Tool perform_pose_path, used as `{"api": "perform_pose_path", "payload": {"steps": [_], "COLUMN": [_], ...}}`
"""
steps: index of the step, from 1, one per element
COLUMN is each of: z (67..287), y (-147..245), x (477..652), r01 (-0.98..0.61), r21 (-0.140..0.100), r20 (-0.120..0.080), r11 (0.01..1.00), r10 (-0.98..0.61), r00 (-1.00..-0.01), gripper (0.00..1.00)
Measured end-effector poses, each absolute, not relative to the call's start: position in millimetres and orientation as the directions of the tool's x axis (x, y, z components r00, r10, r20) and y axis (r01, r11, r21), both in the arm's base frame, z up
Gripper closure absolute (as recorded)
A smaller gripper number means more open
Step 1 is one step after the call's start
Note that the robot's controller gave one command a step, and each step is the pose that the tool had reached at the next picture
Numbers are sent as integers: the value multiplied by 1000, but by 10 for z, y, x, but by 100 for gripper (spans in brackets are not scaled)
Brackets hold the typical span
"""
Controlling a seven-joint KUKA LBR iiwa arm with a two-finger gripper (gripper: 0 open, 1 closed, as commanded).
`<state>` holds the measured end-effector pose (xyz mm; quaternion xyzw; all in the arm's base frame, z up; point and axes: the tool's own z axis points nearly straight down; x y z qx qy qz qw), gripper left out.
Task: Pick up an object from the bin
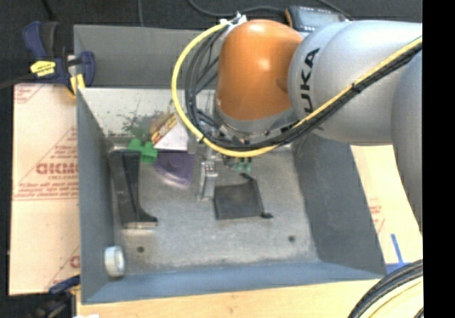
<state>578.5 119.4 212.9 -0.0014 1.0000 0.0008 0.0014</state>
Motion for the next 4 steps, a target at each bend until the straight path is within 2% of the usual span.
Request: {"api": "perform_pose_path", "payload": {"steps": [1, 2, 3, 4], "z": [1988, 1756, 1674, 1525], "y": [1102, 753, 636, 494], "x": [5772, 5588, 5612, 5595], "r01": [76, 180, -22, 159], "r21": [4, 1, -2, 2], "r20": [-9, -1, -2, -3], "r11": [997, 984, 1000, 987], "r10": [76, 180, -22, 159], "r00": [-997, -984, -1000, -987], "gripper": [0, 0, 0, 0]}}
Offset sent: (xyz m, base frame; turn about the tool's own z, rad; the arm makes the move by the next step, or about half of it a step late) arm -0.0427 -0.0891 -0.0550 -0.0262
